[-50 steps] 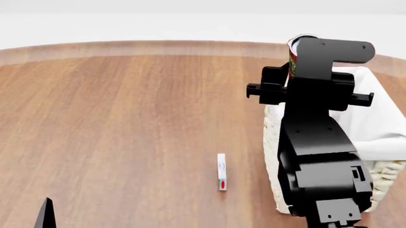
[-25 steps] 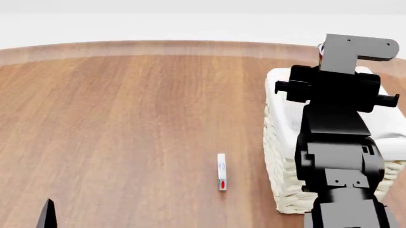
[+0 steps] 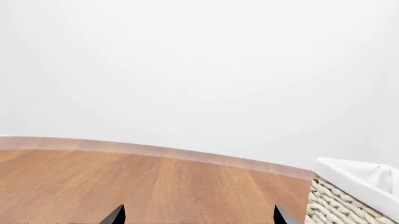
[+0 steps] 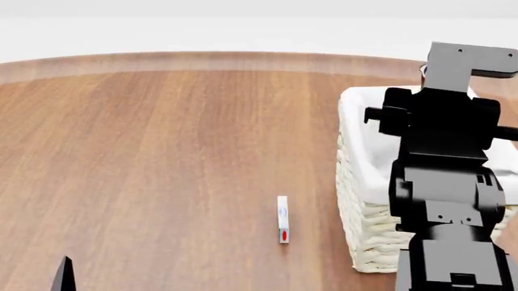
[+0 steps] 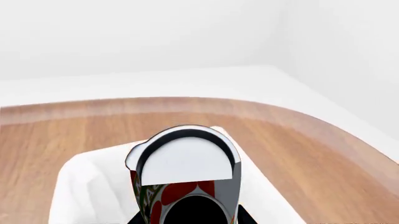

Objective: Pick up the tomato sauce, and put it in the basket.

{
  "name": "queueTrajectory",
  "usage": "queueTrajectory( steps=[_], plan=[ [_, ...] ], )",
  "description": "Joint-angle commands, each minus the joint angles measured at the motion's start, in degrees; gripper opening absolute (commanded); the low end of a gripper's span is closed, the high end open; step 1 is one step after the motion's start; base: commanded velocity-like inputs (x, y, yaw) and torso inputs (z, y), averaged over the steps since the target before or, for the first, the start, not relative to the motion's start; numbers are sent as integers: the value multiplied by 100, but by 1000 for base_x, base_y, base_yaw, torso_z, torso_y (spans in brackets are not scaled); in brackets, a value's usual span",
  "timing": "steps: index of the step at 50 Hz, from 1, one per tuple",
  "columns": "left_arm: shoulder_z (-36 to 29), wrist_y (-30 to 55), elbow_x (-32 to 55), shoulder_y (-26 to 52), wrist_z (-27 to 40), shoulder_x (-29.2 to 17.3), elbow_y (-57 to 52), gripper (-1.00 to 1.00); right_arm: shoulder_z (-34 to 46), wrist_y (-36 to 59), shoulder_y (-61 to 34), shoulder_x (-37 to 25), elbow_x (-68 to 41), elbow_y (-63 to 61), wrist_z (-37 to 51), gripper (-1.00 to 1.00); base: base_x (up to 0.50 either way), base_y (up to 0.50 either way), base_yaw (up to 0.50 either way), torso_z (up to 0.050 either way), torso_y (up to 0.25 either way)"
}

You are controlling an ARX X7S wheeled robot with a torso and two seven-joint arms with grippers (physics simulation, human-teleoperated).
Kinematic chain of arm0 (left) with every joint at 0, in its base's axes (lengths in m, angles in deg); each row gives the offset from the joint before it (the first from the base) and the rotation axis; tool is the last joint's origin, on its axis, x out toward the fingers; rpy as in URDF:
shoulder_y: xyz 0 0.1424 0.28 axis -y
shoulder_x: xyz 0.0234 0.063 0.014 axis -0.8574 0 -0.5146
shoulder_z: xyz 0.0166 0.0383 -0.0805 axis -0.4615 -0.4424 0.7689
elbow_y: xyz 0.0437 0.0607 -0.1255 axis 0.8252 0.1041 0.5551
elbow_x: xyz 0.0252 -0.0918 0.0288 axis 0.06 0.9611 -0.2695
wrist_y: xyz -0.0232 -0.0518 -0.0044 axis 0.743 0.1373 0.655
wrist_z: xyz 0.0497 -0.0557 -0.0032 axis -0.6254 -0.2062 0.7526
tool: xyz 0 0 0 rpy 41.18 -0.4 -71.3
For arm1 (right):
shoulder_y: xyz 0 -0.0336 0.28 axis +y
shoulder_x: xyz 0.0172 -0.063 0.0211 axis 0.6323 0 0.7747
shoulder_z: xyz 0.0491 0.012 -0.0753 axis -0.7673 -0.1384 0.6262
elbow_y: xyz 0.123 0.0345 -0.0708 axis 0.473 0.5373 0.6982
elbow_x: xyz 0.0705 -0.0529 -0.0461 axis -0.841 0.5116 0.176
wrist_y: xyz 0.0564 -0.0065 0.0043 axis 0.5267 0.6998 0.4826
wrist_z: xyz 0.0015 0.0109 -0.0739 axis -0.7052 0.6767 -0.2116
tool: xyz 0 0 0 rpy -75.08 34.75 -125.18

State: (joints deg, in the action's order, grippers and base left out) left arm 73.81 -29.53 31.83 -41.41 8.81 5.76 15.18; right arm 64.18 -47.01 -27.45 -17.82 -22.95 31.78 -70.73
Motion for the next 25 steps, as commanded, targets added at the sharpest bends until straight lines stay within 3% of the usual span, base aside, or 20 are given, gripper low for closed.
queueTrajectory(
  steps=[1,25],
  plan=[
    [-39,-297,-29,-34,-173,2,174,100,-231,415,-228,9,503,-3,-239,-100,0,0,0,0,0],
    [-58,-315,-9,-61,-101,1,215,100,-387,1185,-273,1,657,-2,-532,-100,0,0,0,0,0]
  ],
)
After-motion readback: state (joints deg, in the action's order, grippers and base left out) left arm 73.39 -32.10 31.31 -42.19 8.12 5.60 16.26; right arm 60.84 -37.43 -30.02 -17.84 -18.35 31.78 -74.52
